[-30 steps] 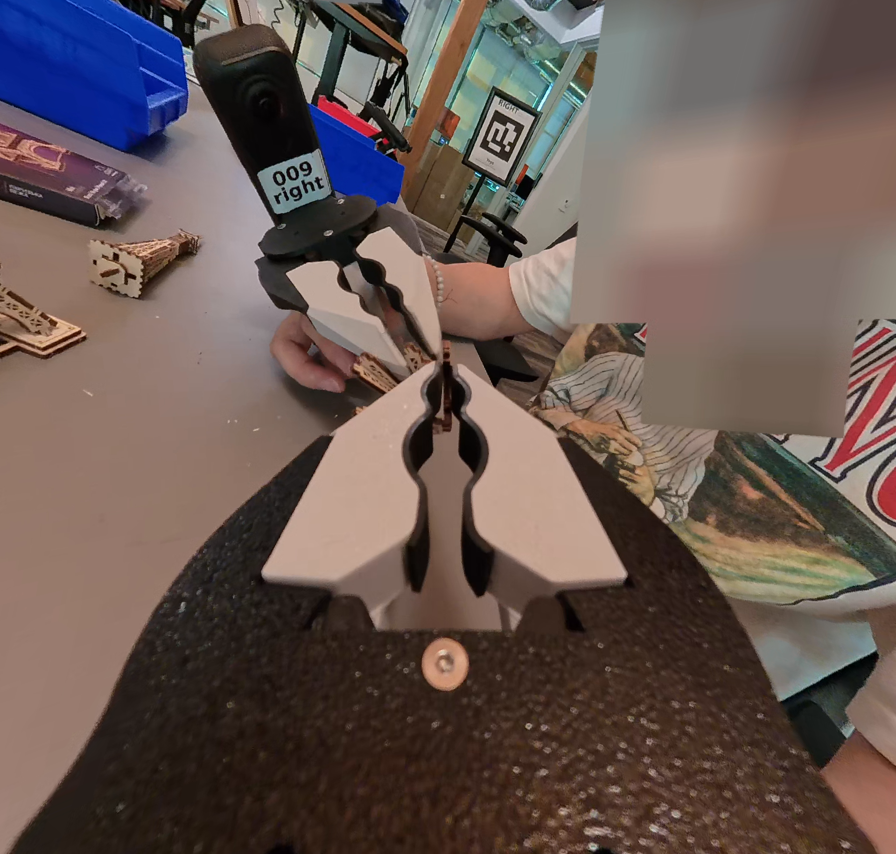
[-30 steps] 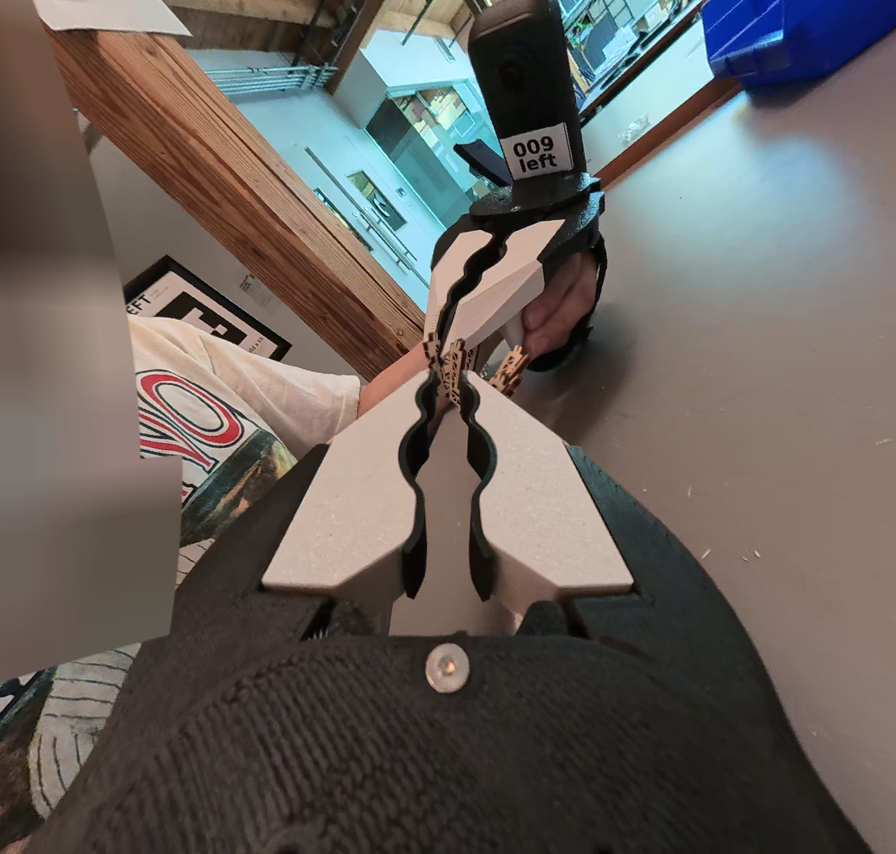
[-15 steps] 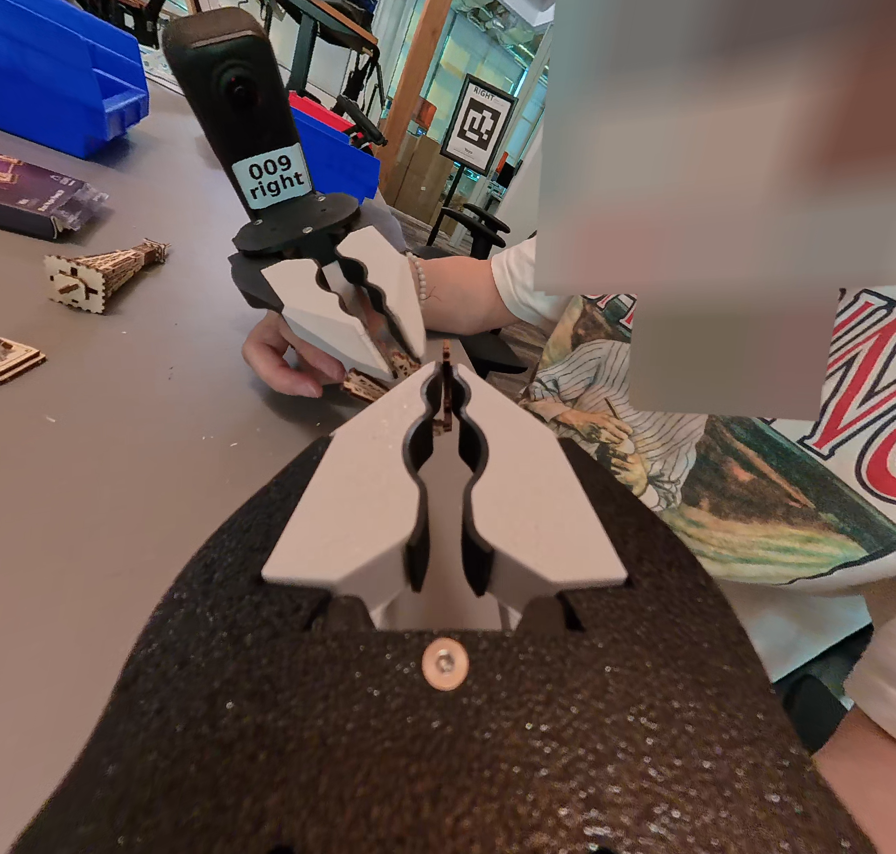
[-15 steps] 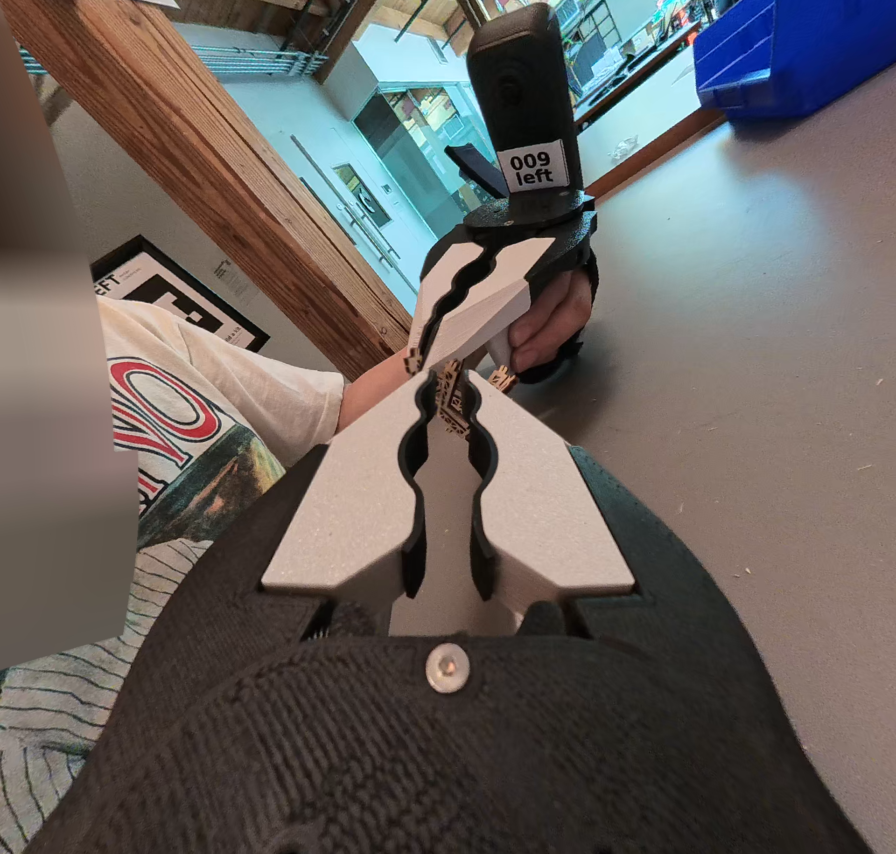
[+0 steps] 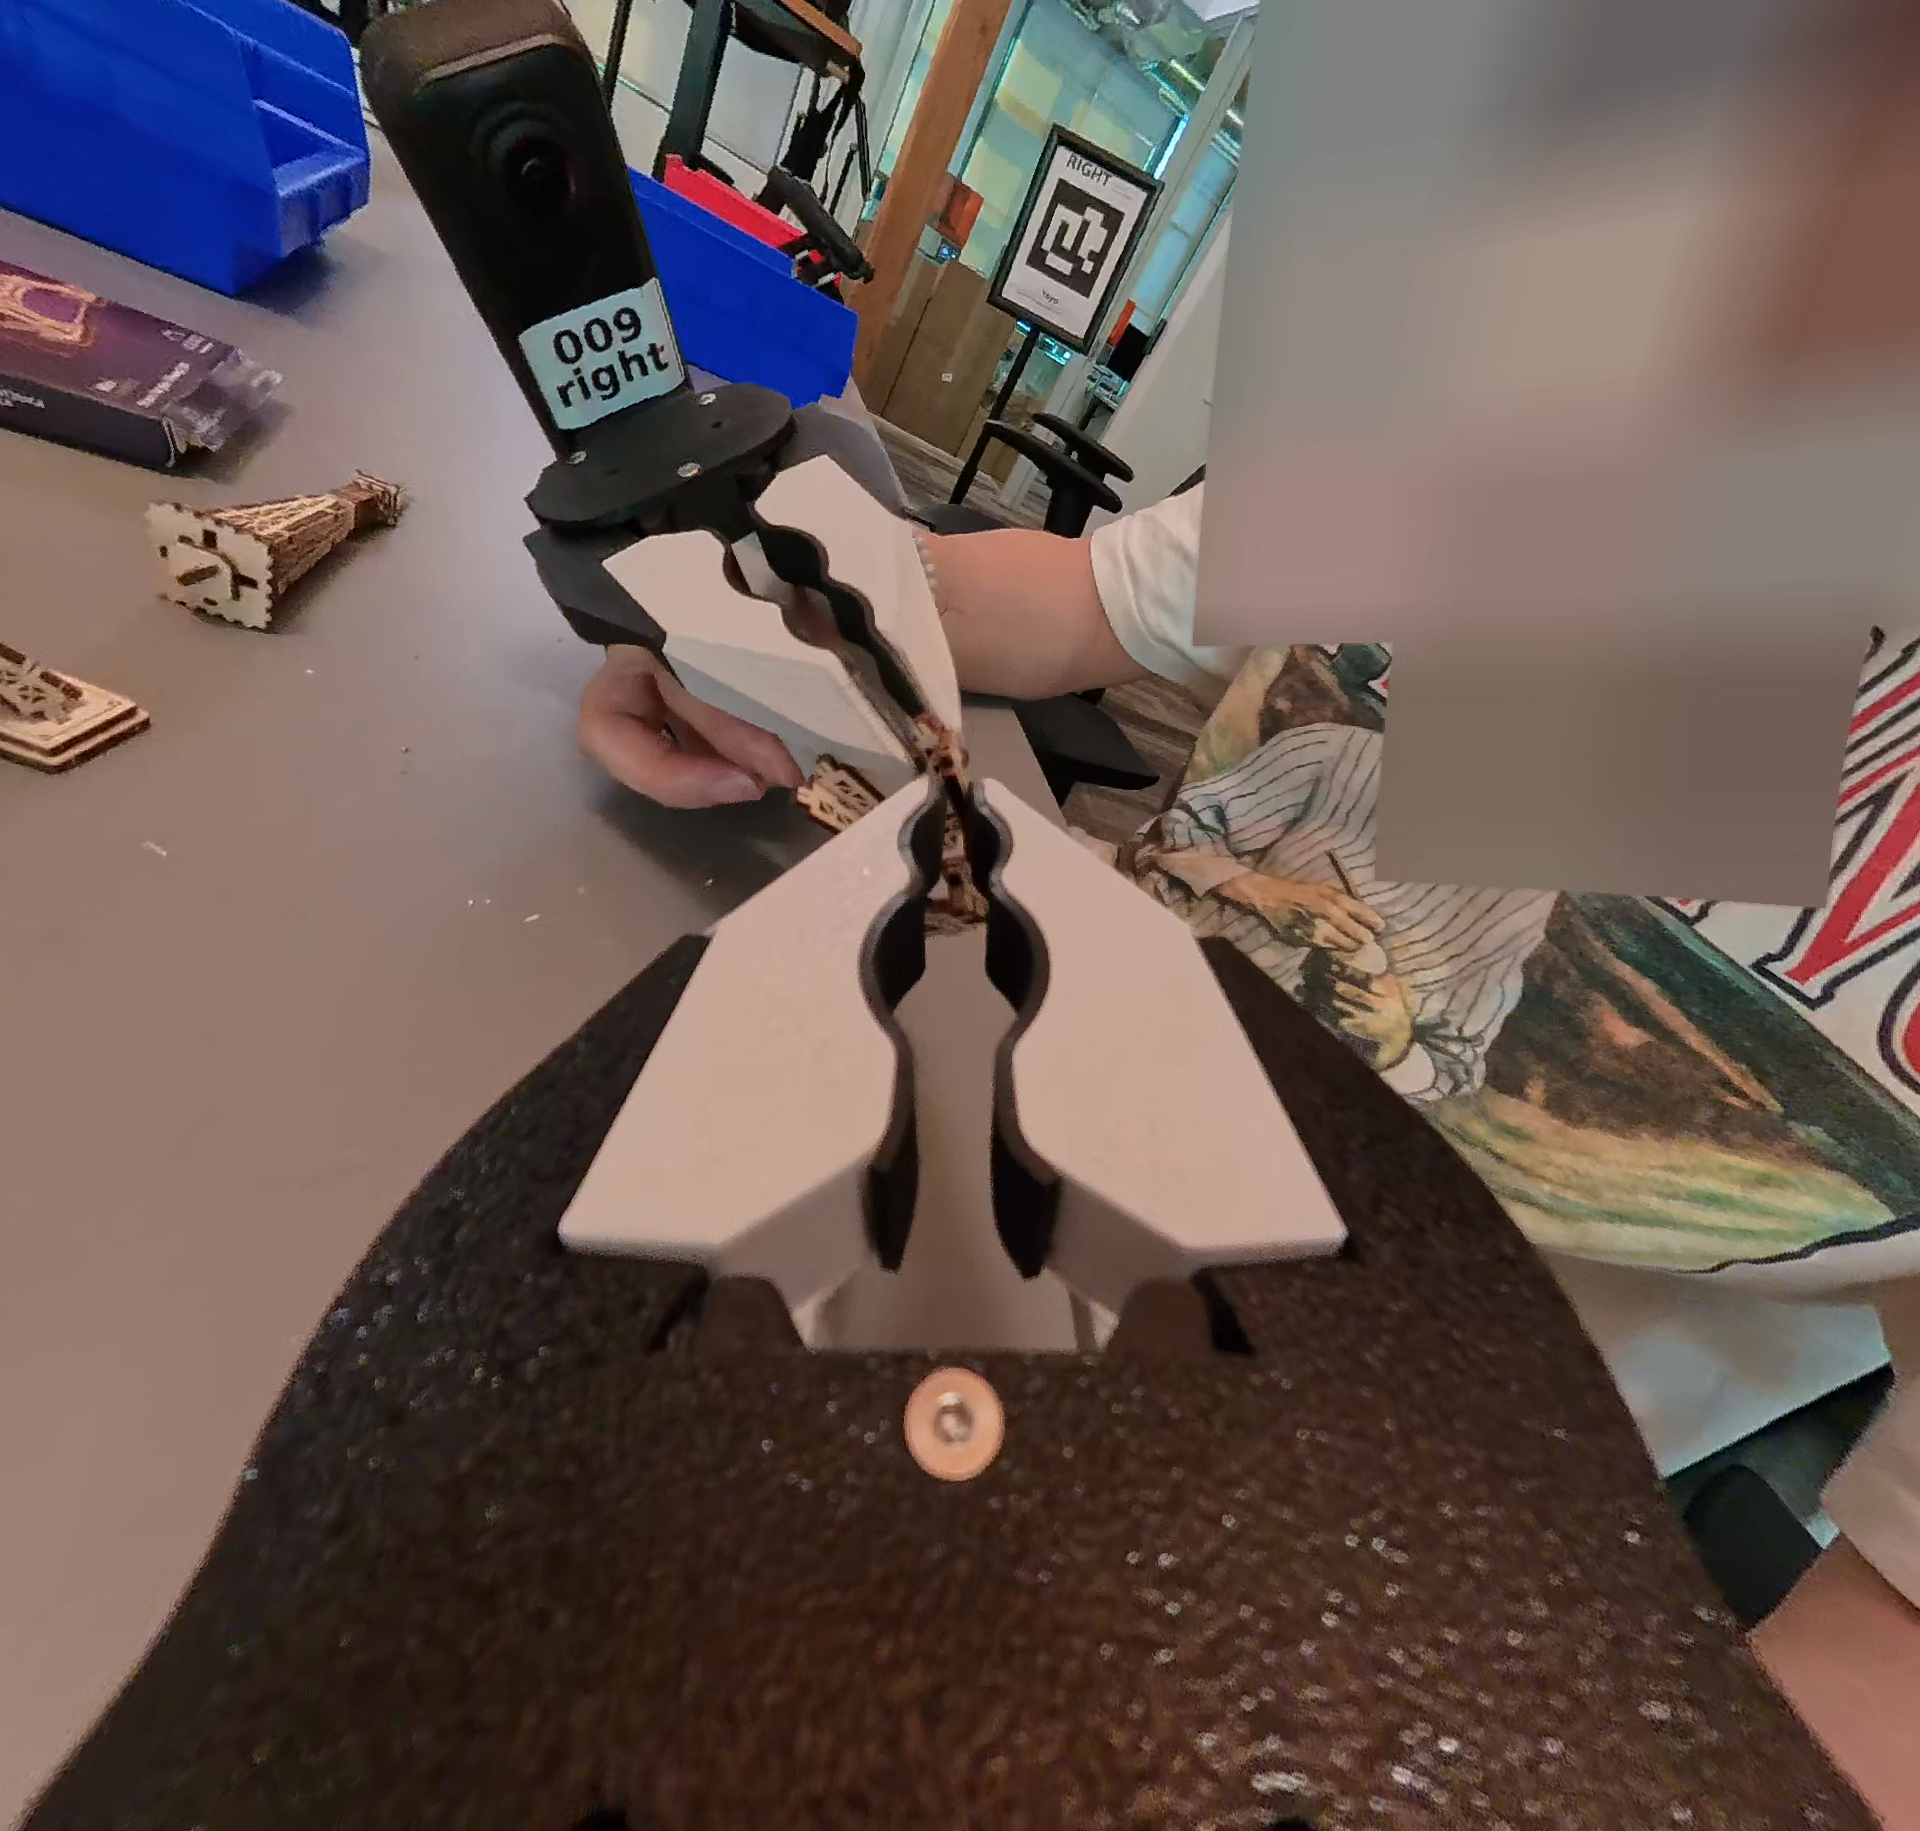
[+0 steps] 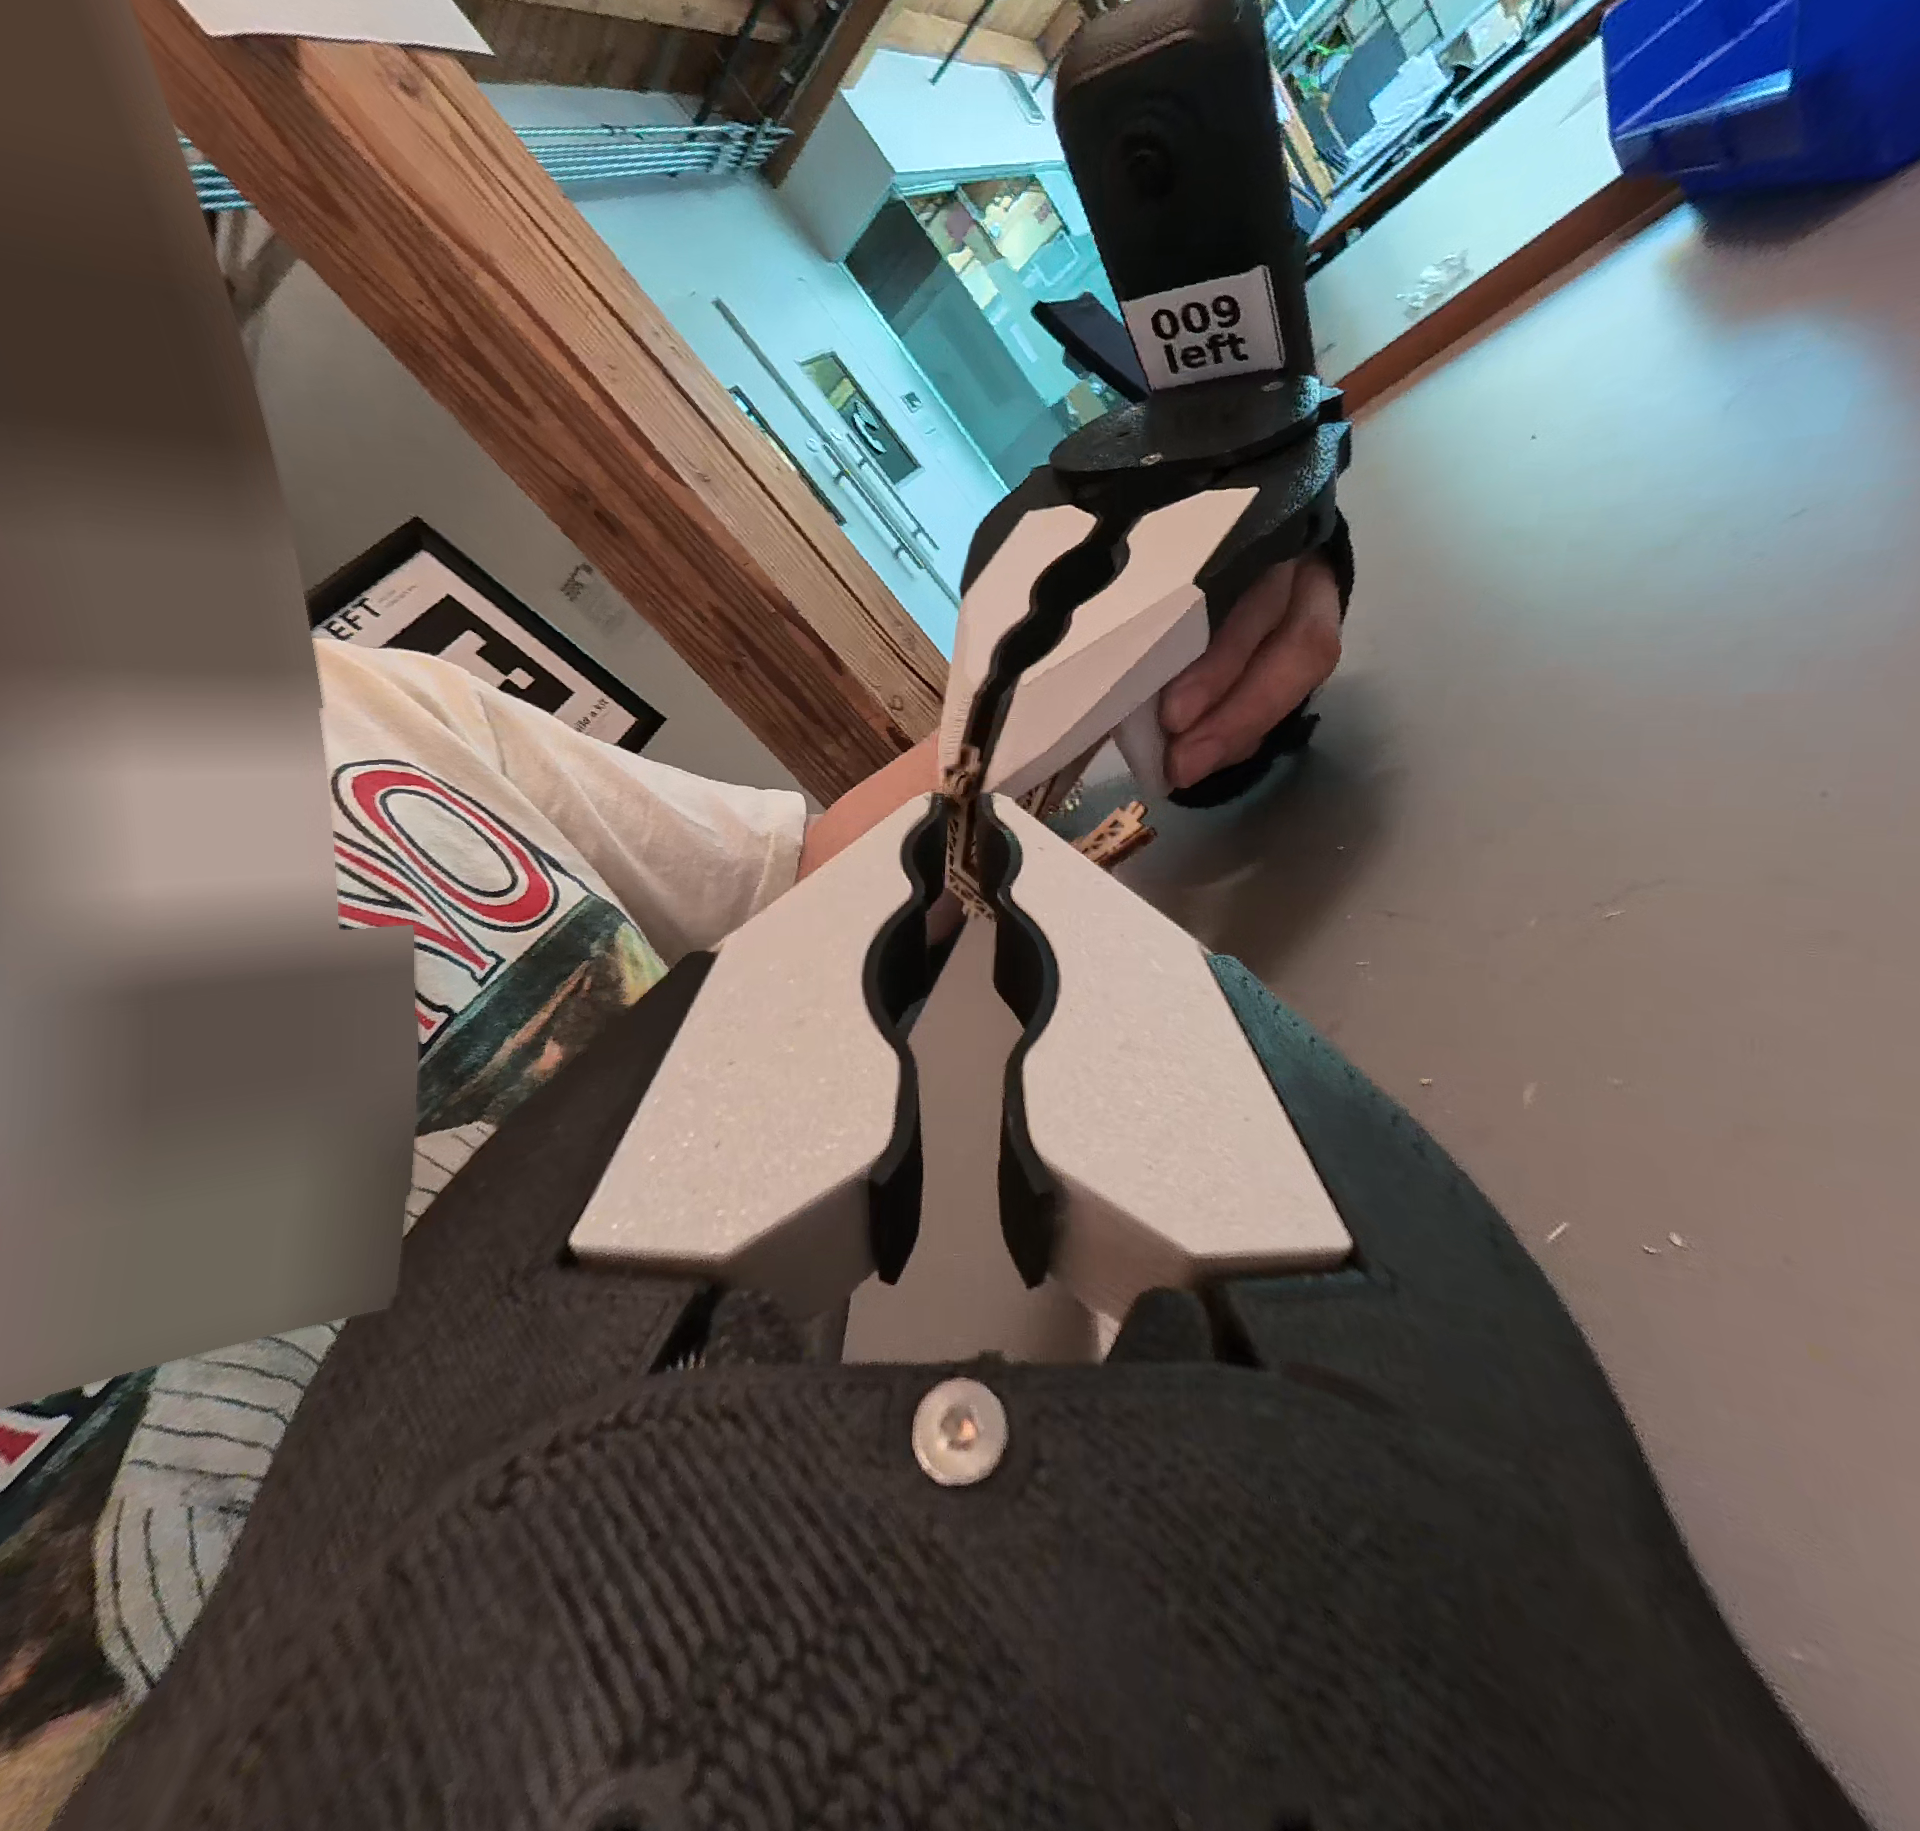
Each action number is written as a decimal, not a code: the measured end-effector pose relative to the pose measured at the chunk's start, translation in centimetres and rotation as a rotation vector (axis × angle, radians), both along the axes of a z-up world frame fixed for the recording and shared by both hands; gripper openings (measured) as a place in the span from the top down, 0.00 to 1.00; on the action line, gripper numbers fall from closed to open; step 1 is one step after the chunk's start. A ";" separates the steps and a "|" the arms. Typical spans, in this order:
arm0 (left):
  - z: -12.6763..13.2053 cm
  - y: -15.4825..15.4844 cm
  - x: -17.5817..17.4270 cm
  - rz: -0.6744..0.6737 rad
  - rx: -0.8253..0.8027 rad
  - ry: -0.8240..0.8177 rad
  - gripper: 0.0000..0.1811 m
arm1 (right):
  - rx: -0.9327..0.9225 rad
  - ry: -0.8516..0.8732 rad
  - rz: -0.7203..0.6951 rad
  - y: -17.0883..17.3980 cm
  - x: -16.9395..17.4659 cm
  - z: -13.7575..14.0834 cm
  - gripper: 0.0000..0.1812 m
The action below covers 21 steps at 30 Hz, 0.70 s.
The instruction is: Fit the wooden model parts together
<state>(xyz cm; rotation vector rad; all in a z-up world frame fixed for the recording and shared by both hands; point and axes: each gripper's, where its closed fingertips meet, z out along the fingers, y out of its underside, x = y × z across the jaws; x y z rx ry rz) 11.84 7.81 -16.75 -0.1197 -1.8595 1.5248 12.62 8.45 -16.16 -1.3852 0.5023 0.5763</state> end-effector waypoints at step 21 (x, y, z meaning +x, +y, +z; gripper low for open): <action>0.1 0.4 -0.7 -0.055 -0.007 0.025 1.00 | -0.012 -0.020 0.025 0.3 -0.5 0.0 0.99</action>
